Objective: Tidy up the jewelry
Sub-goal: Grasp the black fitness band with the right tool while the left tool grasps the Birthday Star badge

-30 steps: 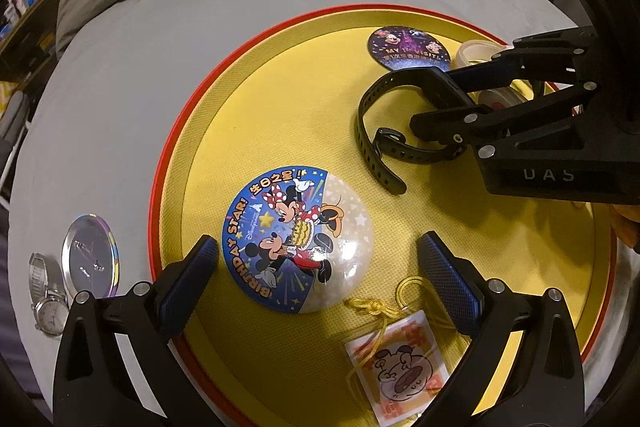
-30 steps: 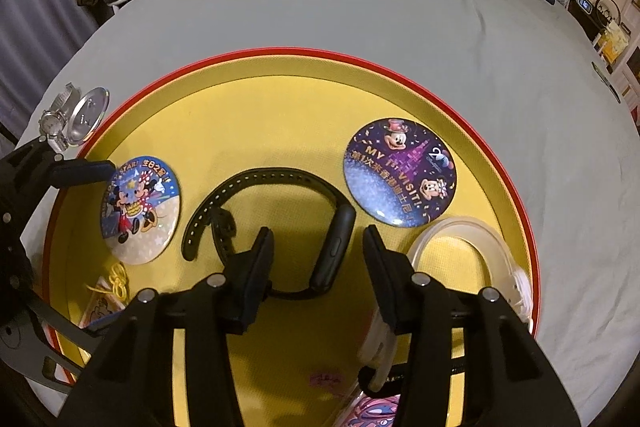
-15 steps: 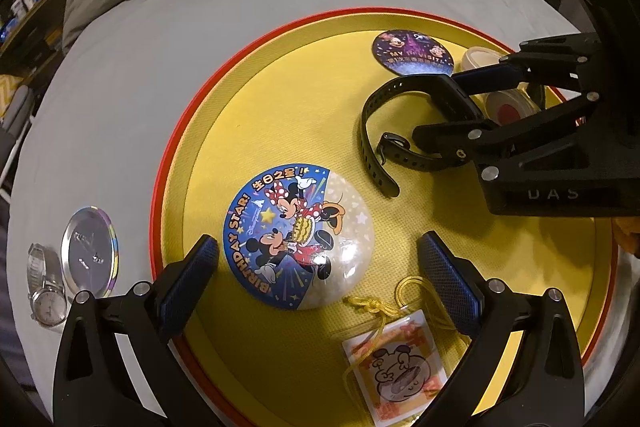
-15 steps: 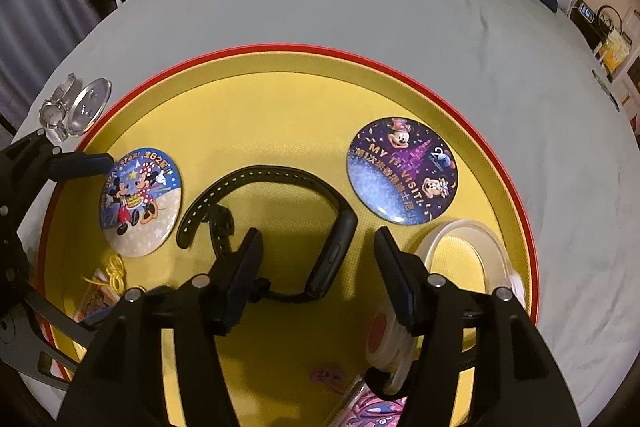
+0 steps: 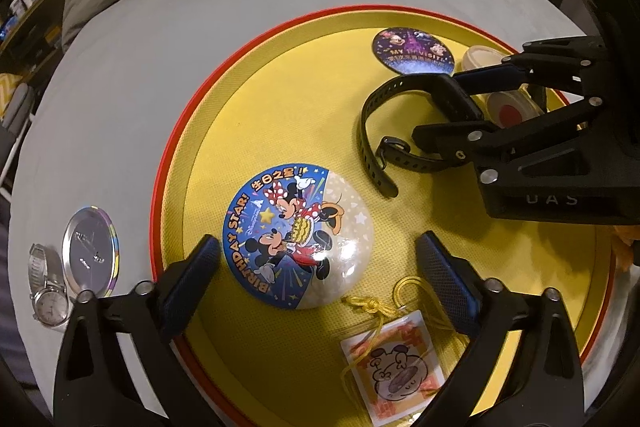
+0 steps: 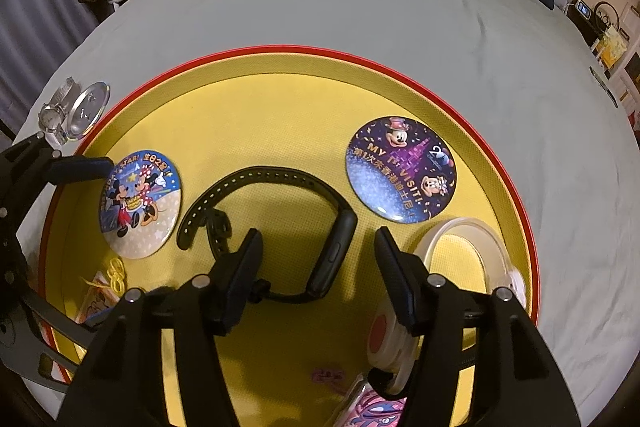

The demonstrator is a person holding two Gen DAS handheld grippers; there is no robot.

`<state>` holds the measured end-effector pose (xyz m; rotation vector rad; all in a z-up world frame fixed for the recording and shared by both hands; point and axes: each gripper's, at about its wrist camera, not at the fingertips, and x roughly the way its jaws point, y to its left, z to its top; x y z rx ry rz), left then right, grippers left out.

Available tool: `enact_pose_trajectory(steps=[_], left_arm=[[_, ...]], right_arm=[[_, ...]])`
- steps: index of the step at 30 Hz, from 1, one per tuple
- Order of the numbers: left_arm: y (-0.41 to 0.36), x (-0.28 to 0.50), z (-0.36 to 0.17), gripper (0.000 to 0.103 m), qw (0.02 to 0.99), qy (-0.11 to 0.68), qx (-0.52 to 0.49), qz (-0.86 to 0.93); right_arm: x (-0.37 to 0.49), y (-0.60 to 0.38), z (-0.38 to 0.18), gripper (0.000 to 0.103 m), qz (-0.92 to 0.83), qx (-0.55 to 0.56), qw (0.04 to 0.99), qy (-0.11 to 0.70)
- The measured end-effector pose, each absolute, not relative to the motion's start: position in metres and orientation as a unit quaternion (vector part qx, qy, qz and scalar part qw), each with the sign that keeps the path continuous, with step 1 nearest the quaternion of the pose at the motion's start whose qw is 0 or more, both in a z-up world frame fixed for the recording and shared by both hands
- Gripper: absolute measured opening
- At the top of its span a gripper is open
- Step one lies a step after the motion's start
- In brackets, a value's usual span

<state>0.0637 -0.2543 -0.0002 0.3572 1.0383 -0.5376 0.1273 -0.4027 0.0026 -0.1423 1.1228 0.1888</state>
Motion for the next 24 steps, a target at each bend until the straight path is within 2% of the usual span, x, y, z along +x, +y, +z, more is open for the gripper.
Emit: enact_pose_trajectory(steps=[2,6,8,10,17,24], left_arm=[[-0.255,0.063,0.004,0.071,0.822,0.482,0.167,-0.253],[-0.256,0.065,0.004,0.071,0.822,0.482,0.167,-0.253],[-0.256,0.065,0.004,0.071,0.823,0.481,0.167,-0.253],[-0.256,0.065,0.004,0.071,0.823,0.479,0.167,-0.254],[-0.256,0.061,0.003,0.071,0.823,0.477,0.169,-0.258],[-0.254,0.061,0.005,0.071,0.823,0.476,0.166,-0.262]], right_arm=[[0.129,-0.404,0.003,0.052,0.091,-0.066,0.839,0.532],[0.132,-0.407,0.005,0.038,0.095,-0.049,0.84,0.532],[0.132,-0.409,0.006,0.028,0.093,-0.044,0.841,0.531],[0.133,-0.411,0.007,0.023,0.095,-0.034,0.841,0.532],[0.131,-0.416,0.009,0.017,0.097,-0.014,0.842,0.53],[0.128,-0.42,0.016,0.015,0.094,-0.004,0.85,0.518]])
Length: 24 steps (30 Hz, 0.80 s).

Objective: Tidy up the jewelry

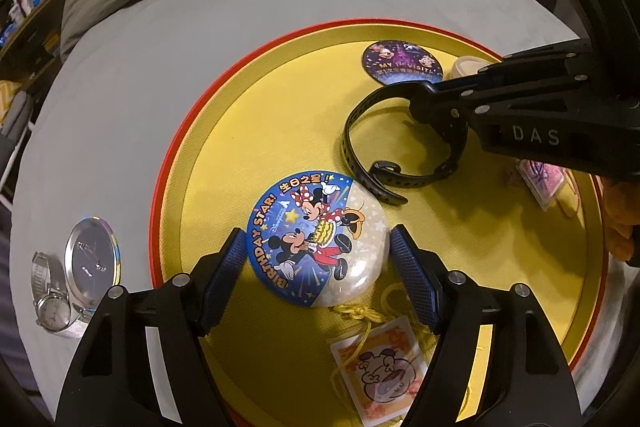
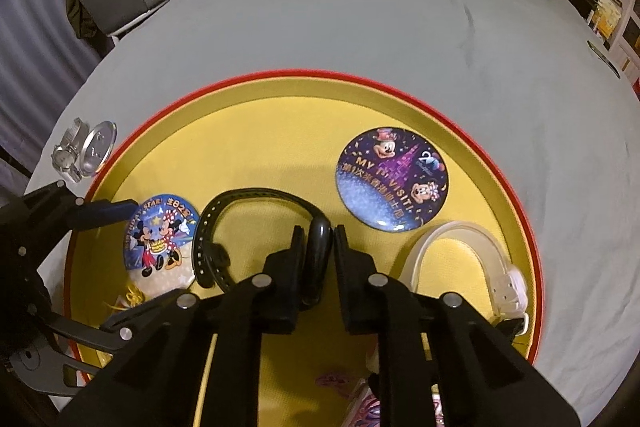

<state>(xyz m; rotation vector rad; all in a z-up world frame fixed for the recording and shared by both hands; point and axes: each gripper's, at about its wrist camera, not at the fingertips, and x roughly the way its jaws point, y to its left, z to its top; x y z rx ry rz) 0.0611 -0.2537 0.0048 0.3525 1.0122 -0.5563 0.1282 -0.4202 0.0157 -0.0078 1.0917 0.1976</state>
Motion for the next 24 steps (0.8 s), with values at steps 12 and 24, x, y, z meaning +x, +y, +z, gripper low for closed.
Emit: enact_pose_trajectory(steps=[12,24], left_arm=[[-0.248,0.056,0.017,0.071,0.83,0.464,0.158,-0.266],[-0.251,0.058,0.017,0.071,0.826,0.469,0.159,-0.269]], right_arm=[[0.126,-0.428,0.028,0.012,0.093,0.011,0.858,0.505],[0.127,-0.42,0.014,0.042,0.071,-0.027,0.851,0.519]])
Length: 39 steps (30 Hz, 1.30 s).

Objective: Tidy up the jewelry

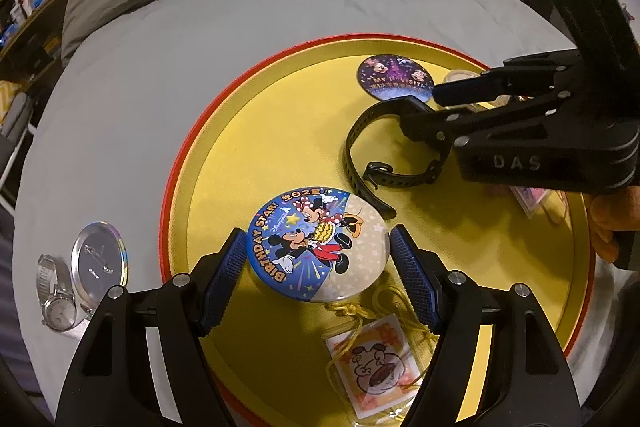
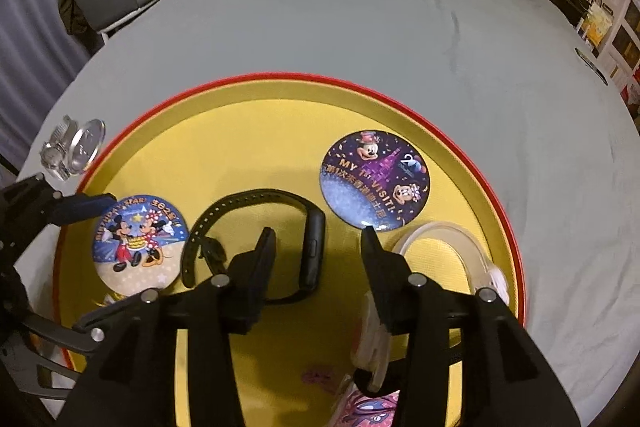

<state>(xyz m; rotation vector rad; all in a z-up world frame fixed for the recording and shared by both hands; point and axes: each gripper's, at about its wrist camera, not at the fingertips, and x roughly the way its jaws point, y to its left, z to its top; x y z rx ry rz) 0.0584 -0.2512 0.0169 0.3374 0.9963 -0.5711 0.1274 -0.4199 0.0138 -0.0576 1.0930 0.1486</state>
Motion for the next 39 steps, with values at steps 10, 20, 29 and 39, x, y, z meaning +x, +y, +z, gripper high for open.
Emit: enact_pose_trajectory(steps=[10,20,29,39], left_arm=[[-0.253,0.061,0.013,0.071,0.823,0.473,0.162,-0.269],[-0.252,0.061,0.015,0.071,0.825,0.471,0.16,-0.269],[-0.244,0.054,0.029,0.071,0.835,0.455,0.148,-0.271],[-0.219,0.038,0.063,0.071,0.854,0.428,0.12,-0.269]], right_arm=[[0.135,-0.418,0.004,0.031,0.074,-0.031,0.849,0.522],[0.131,-0.422,0.01,0.011,0.076,-0.013,0.853,0.515],[0.123,-0.429,0.035,0.011,0.079,0.006,0.871,0.486],[0.119,-0.426,0.064,0.011,0.084,0.017,0.883,0.461]])
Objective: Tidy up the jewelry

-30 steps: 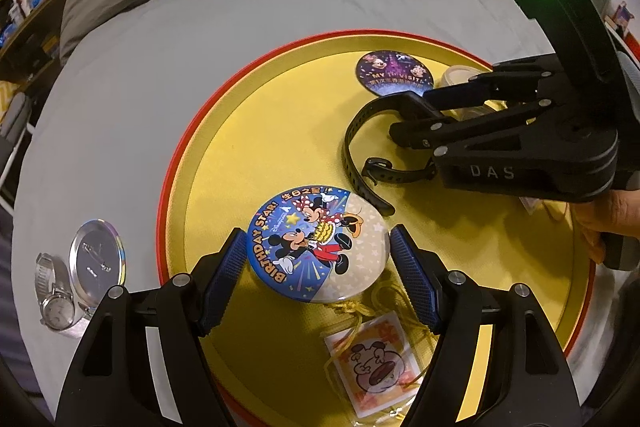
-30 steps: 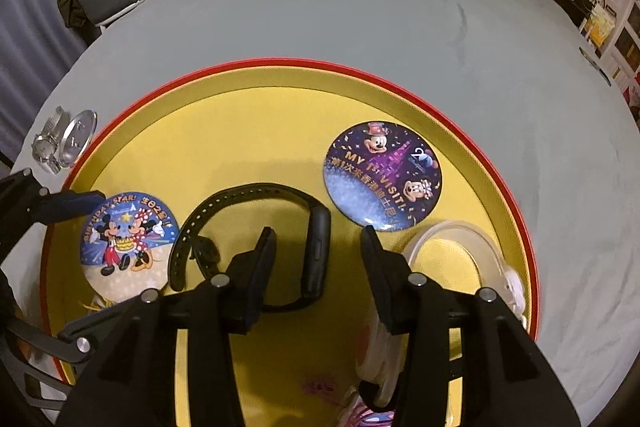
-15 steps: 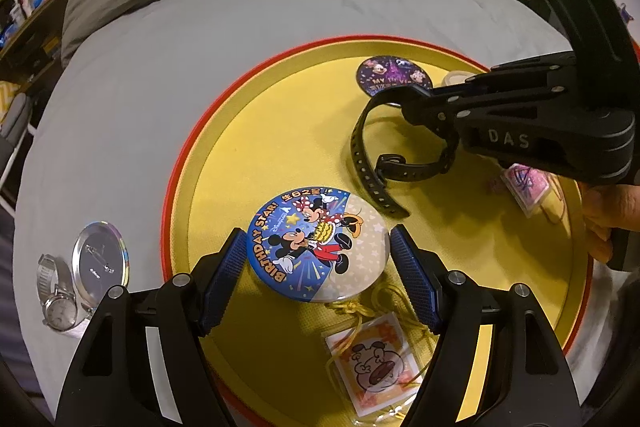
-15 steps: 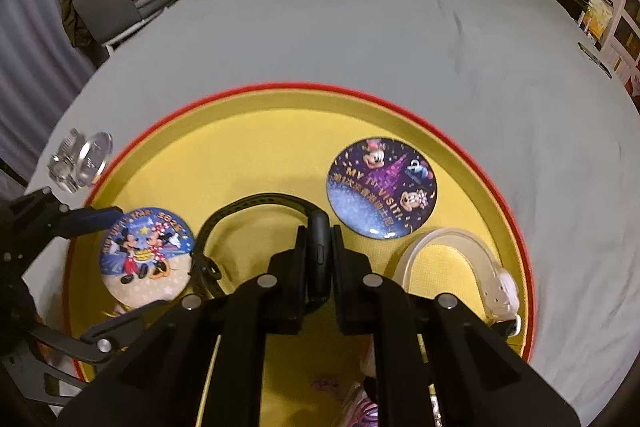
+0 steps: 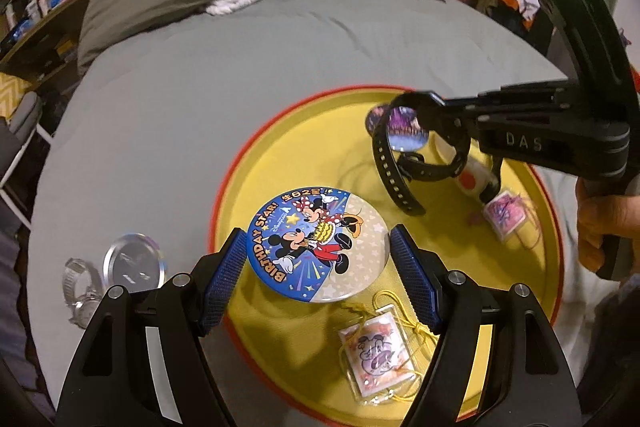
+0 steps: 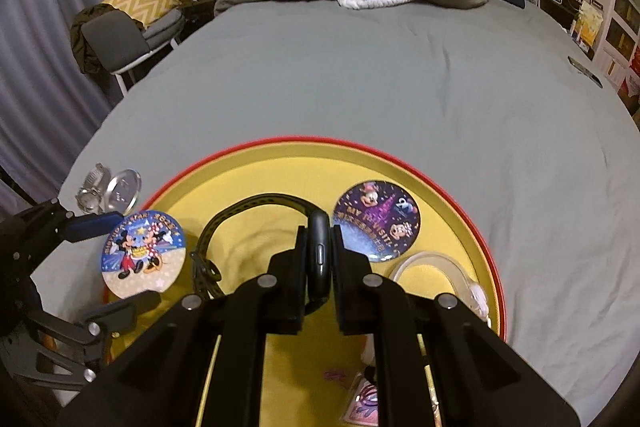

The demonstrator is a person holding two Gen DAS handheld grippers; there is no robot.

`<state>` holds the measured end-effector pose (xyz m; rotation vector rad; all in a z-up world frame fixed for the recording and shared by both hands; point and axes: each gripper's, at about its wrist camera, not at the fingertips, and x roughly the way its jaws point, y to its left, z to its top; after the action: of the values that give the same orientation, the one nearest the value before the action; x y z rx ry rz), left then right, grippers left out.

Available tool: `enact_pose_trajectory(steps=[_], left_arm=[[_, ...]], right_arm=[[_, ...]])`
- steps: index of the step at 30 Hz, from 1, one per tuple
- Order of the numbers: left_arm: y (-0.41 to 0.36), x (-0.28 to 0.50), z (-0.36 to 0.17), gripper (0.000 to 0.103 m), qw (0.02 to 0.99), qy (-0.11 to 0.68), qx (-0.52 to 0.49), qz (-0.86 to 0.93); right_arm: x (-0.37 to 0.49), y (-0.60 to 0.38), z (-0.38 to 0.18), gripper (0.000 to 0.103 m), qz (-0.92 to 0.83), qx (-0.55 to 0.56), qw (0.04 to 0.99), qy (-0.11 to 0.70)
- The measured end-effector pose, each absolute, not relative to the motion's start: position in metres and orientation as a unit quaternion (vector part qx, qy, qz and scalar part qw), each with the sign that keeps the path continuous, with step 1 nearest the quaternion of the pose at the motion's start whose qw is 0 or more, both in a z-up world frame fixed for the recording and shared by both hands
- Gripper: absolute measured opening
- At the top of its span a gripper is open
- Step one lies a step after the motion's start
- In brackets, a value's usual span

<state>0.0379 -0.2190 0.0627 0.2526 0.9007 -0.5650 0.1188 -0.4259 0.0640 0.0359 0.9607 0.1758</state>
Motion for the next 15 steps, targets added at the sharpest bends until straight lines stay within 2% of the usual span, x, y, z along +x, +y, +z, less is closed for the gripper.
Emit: enact_pose_trajectory(steps=[6,15], left_arm=[[-0.194,0.022,0.089,0.071,0.869,0.411,0.109,-0.253],[-0.15,0.012,0.102,0.071,0.882,0.408,0.102,-0.214]], right_arm=[[0.112,-0.403,0.083,0.011,0.1,0.01,0.889,0.447],[0.095,-0.351,0.105,0.011,0.143,0.001,0.891,0.431]])
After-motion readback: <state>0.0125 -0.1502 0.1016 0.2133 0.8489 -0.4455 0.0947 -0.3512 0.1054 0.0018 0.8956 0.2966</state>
